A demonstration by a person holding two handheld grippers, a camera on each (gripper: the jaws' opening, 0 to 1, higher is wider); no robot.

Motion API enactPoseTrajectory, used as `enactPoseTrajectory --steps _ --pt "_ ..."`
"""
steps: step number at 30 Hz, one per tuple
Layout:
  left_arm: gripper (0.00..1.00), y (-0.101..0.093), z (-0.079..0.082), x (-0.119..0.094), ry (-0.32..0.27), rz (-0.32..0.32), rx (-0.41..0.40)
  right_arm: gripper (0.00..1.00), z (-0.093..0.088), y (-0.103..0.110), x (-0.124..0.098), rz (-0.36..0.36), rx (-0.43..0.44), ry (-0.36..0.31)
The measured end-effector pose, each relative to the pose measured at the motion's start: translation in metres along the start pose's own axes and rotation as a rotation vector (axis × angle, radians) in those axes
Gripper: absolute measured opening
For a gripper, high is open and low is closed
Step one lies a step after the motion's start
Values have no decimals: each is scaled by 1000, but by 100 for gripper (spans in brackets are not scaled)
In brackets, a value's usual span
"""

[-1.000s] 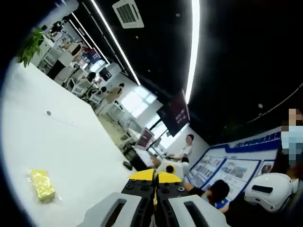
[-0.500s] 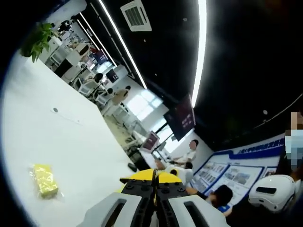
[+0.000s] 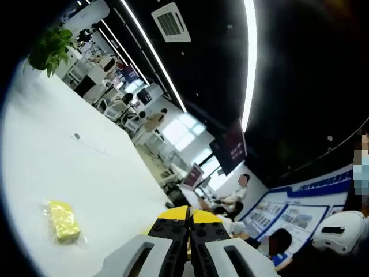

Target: Compare the silicone blocks by pressing each to a similar depth, holding the contact briefly, and releasing to observe deformation and rebound differences across the visible hardness samples.

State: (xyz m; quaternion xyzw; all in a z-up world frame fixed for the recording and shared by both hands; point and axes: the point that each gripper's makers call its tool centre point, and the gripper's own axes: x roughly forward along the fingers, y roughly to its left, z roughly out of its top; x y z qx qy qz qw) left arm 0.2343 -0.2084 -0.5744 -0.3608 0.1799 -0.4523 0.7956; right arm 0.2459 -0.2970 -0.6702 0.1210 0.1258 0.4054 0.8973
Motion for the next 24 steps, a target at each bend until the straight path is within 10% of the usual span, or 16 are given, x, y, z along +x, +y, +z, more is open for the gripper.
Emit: enactPoseTrajectory --steps 24 --pt "0 39 -8 12 -28 77 -63 96 -41 -37 -20 -165 -143 122"
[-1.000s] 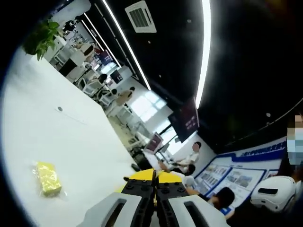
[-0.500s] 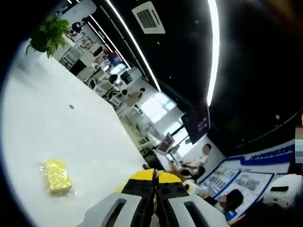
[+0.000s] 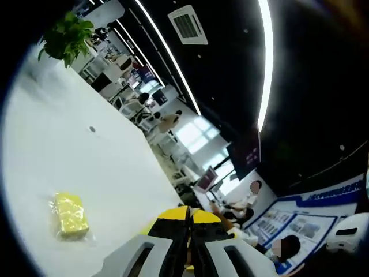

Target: Compare the silicone blocks by pressing each to a similar depth, holding the contact briefly, and releasing to observe deformation and rebound differences across the visible hardness samples.

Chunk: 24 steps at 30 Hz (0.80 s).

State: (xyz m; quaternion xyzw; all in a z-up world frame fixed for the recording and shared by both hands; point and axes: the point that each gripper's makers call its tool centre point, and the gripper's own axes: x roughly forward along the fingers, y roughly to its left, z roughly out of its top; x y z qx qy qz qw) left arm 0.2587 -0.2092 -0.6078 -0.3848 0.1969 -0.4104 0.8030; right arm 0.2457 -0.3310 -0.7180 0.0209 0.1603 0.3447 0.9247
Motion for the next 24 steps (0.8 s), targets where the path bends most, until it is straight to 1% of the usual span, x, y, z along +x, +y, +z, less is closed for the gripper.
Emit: enactPoseTrajectory --steps 2,5,7,10,12,15,18,21,24 --pt "0 1 -2 3 5 4 3 96 -10 -7 -5 -20 -10 26" --pt "0 5 -5 9 11 5 -6 96 -22 -13 -9 -37 2 45" --pt "0 7 -9 16 13 9 -7 96 -32 -16 -8 -54 -19 69" --pt "0 11 -18 32 34 10 -8 96 -42 -16 -6 -58 -17 87" --pt "0 13 -23 40 46 11 -13 96 -51 -21 -5 -70 -17 106" --pt "0 17 -31 52 64 10 -28 96 -58 -24 -6 -71 5 120" --pt "0 22 -43 67 77 8 -63 96 -63 -28 -6 -77 16 127" --pt "0 22 -50 80 86 1 -60 96 -67 -30 -6 -77 27 134" --pt "0 29 -58 94 103 2 -75 96 -67 -31 -5 -78 41 130"
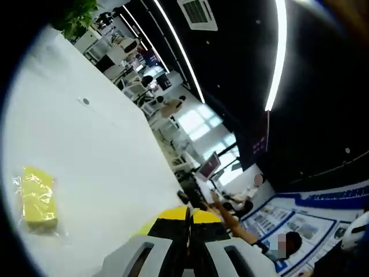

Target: Compare the silicone blocks by pressing each to a similar depth, holding the contact briefly, and releasing to observe deformation and rebound differences across the visible hardness samples.

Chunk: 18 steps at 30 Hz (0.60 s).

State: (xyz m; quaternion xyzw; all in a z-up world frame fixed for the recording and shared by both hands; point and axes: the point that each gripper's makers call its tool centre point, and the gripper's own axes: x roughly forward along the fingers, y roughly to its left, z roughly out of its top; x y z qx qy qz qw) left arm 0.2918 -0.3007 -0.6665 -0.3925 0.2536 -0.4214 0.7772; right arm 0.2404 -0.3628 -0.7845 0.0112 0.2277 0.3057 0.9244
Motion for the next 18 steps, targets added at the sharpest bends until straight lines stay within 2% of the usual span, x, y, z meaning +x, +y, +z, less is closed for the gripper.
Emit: enactPoseTrajectory --steps 8,14,16,18 --pt "0 21 -14 27 59 18 29 96 -4 2 3 7 -15 16" --pt "0 50 -24 45 88 49 -11 96 -7 2 3 7 -20 29" --pt "0 53 -23 48 85 42 -53 96 -8 2 3 4 -13 30" --pt "0 57 -19 50 78 46 -54 96 -7 1 3 0 -8 27"
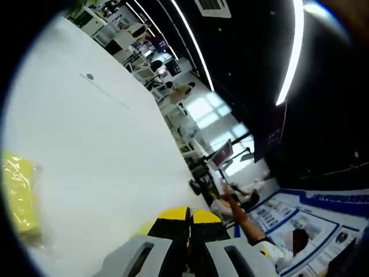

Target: Compare the silicone blocks by pressing each to a similar depth, holding the contact briefly, and releasing to observe deformation and rebound differences across the visible hardness samples.

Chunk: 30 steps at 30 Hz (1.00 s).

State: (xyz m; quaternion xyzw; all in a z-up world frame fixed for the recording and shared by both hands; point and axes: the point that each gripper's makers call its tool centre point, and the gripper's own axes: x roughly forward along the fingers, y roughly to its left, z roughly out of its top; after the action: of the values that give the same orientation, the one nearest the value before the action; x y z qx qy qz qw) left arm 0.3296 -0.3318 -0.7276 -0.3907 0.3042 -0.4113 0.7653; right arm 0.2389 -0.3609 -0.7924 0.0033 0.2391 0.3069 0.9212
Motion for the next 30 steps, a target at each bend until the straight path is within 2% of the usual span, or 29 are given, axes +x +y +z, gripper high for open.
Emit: enactPoseTrajectory --steps 5,7,10,12,15,19,23,27,30 --pt "0 23 12 5 -19 57 14 96 -1 0 0 -1 12 0" --pt "0 40 18 5 -26 113 62 96 -1 0 0 -2 12 1" --pt "0 55 22 5 -16 156 83 96 -2 0 0 -6 12 4" --pt "0 65 22 3 -3 201 126 96 -2 1 0 -5 10 4" --pt "0 74 21 2 9 234 170 96 -3 1 1 -2 7 9" --pt "0 89 21 3 22 287 273 96 -4 3 1 5 -1 15" --pt "0 98 25 6 17 296 266 96 -4 3 1 6 1 17" --pt "0 109 34 8 9 331 259 96 -7 3 2 3 -8 30" --pt "0 119 42 8 17 371 321 96 -7 2 2 0 -13 32"
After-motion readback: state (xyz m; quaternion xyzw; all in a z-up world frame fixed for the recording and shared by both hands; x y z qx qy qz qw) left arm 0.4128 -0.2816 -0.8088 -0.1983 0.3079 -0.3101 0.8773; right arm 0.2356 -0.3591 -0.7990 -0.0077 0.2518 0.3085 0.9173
